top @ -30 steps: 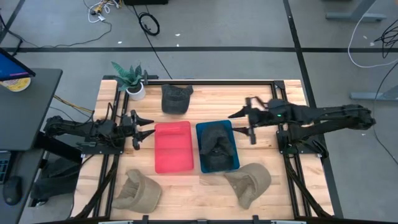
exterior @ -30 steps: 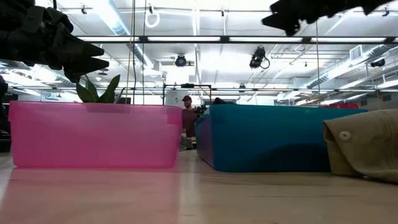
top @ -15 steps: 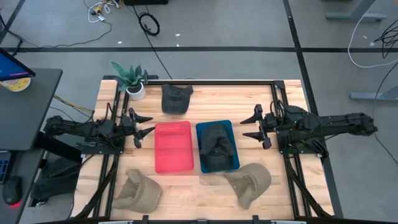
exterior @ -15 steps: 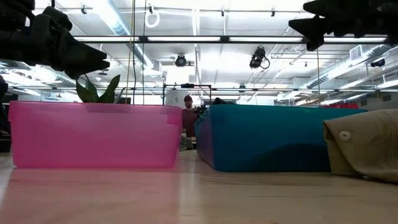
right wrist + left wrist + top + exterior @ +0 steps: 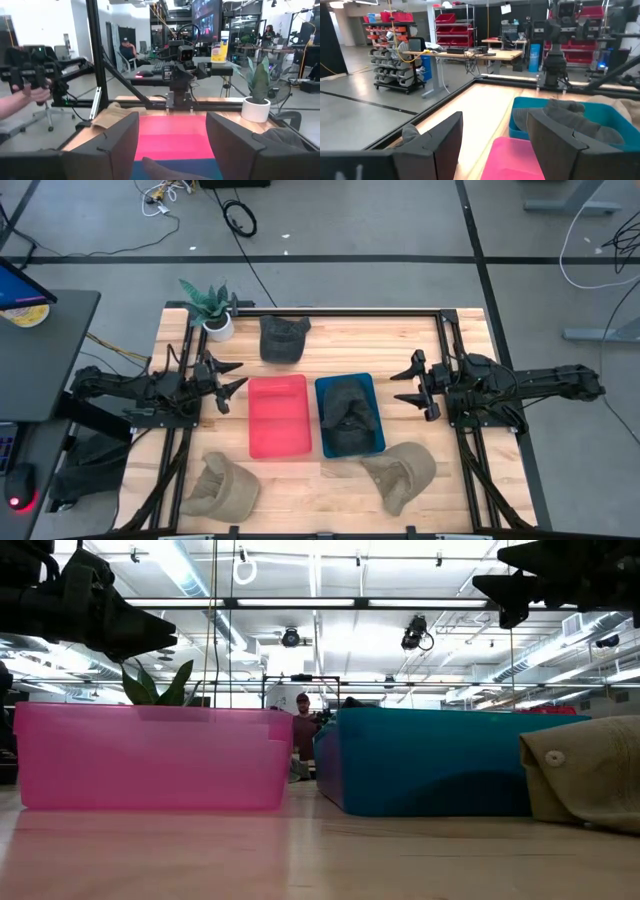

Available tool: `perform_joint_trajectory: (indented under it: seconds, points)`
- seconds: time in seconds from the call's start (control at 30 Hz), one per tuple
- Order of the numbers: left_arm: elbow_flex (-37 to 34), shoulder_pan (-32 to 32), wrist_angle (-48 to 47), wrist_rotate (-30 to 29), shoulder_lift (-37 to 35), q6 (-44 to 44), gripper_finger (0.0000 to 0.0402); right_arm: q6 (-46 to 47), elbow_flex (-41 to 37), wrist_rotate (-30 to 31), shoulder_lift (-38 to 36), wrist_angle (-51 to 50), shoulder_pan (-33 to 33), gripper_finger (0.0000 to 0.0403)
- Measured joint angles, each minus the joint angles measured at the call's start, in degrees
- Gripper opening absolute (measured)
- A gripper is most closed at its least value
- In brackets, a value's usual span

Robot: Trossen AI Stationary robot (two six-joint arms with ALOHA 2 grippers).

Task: Pick & Place hat
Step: Put the black cap into the blue bin

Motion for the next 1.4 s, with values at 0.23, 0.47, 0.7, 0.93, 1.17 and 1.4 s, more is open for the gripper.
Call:
perform_joint_trajectory:
  seconds: [0.23,0.47,0.7,0.93,1.17,1.4]
  points:
    - [0.0,0.0,0.6,0.1,0.0,0.1,0.0225,-3.7,0.0,0.0,0.0,3.1,0.0,0.0236]
    - [0.0,0.1,4.2,0.3,0.0,2.6,0.0225,-5.2,0.0,0.0,0.0,4.9,0.0,0.0236]
    - [0.0,1.8,5.4,-1.3,0.0,1.1,0.0225,-4.8,0.0,0.0,0.0,5.4,0.0,0.0236]
    - [1.9,6.9,6.8,3.8,0.2,1.7,0.0225,-4.2,-4.5,-0.9,0.0,13.7,0.0,0.0236]
    - [9.4,13.5,6.4,6.8,8.1,3.0,0.0225,-5.3,-9.0,-0.9,0.0,21.1,0.0,0.0236]
    - [17.5,24.2,6.5,15.5,22.9,4.5,0.0225,-6.9,-9.6,1.0,0.0,21.2,-0.5,0.0236]
